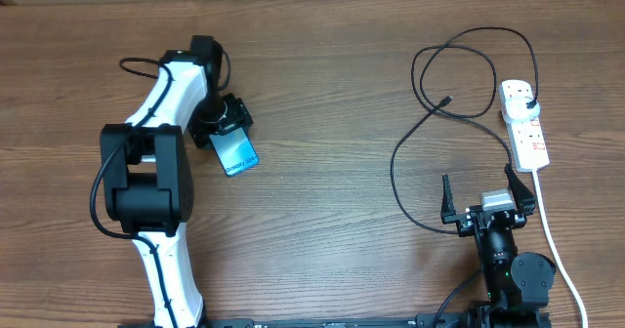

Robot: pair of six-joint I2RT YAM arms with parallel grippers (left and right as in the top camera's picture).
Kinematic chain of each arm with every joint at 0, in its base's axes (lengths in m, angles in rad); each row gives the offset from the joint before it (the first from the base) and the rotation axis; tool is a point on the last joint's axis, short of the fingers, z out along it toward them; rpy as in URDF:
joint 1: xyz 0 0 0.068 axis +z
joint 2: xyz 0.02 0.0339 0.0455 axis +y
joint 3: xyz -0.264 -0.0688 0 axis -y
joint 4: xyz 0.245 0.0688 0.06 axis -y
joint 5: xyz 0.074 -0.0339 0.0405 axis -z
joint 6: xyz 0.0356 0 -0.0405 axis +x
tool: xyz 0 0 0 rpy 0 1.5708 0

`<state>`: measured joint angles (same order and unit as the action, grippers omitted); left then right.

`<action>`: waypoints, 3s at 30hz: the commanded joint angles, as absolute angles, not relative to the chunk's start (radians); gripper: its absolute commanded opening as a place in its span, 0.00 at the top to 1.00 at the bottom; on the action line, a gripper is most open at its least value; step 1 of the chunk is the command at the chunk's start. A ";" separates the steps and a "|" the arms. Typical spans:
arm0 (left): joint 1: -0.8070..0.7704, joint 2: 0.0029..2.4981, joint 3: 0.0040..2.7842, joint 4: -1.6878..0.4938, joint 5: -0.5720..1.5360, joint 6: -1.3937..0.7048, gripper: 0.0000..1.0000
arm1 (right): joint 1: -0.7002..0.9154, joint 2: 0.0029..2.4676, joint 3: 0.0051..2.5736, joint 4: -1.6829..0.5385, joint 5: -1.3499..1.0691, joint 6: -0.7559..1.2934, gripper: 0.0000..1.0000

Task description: Plug charger to phone and switch on socket

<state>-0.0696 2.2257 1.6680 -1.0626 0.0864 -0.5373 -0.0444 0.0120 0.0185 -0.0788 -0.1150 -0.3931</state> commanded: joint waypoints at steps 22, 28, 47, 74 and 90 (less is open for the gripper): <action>-0.189 2.341 1.601 -1.069 0.138 -0.712 0.15 | -0.046 0.003 0.008 -0.075 -0.106 -0.393 0.00; -0.191 2.341 1.601 -1.065 0.136 -0.711 0.05 | -0.046 0.003 0.008 -0.075 -0.106 -0.393 0.00; -0.191 2.341 1.596 -1.127 0.067 -0.711 0.00 | -0.046 0.003 0.008 -0.075 -0.106 -0.393 0.00; -0.194 2.341 1.588 -1.137 0.048 -0.632 0.00 | -0.046 0.003 0.008 -0.075 -0.106 -0.393 0.00; -0.197 2.341 1.588 -1.129 -0.051 -0.827 0.00 | -0.046 0.003 0.008 -0.075 -0.107 -0.393 0.00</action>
